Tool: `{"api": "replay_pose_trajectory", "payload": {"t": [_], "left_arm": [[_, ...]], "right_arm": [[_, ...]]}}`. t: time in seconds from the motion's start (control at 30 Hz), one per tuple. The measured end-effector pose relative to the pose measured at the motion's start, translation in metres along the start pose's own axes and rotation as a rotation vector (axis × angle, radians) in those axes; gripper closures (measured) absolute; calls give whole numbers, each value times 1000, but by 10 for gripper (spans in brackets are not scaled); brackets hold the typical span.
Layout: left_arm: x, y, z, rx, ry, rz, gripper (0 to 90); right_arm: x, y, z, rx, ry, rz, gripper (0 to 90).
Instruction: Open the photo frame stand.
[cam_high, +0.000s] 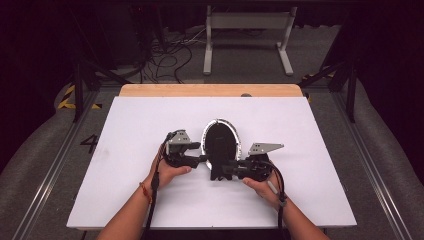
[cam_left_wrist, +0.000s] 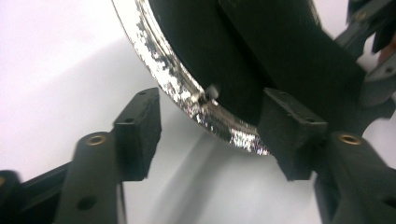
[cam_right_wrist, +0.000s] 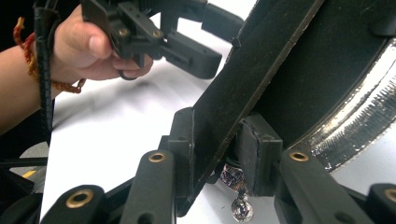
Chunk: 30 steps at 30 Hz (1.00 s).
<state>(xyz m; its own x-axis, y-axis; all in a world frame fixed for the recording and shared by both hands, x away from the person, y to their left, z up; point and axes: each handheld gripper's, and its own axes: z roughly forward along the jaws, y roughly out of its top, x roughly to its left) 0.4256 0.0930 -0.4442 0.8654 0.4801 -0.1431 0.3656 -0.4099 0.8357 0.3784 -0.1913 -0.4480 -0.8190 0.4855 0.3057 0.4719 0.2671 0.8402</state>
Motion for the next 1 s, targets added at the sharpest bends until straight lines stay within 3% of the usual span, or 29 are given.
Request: {"api": "replay_pose_trajectory", "payload": {"t": [0.1, 0.27, 0.37, 0.43, 0.53, 0.8, 1.0], "left_arm": [[4, -2, 4, -21, -65, -13, 282], [7, -3, 8, -50, -98, -20, 302], [7, -2, 6, -42, -61, 2, 408], [9, -3, 3, -50, -63, -4, 486], [9, -3, -2, -62, -64, -31, 534], [2, 3, -11, -83, -37, 15, 609], [3, 5, -14, -101, -34, 33, 627]], "right_arm": [[0, 0, 0, 0, 6, -13, 691], [1, 0, -1, -1, 19, -39, 697], [0, -1, -2, -4, 23, -44, 698], [-1, -1, -2, 2, 24, -44, 697], [-3, -1, -2, 14, 20, -36, 697], [-11, -1, -1, 24, -35, 9, 651], [-18, 2, 0, -17, -3, 64, 657]]}}
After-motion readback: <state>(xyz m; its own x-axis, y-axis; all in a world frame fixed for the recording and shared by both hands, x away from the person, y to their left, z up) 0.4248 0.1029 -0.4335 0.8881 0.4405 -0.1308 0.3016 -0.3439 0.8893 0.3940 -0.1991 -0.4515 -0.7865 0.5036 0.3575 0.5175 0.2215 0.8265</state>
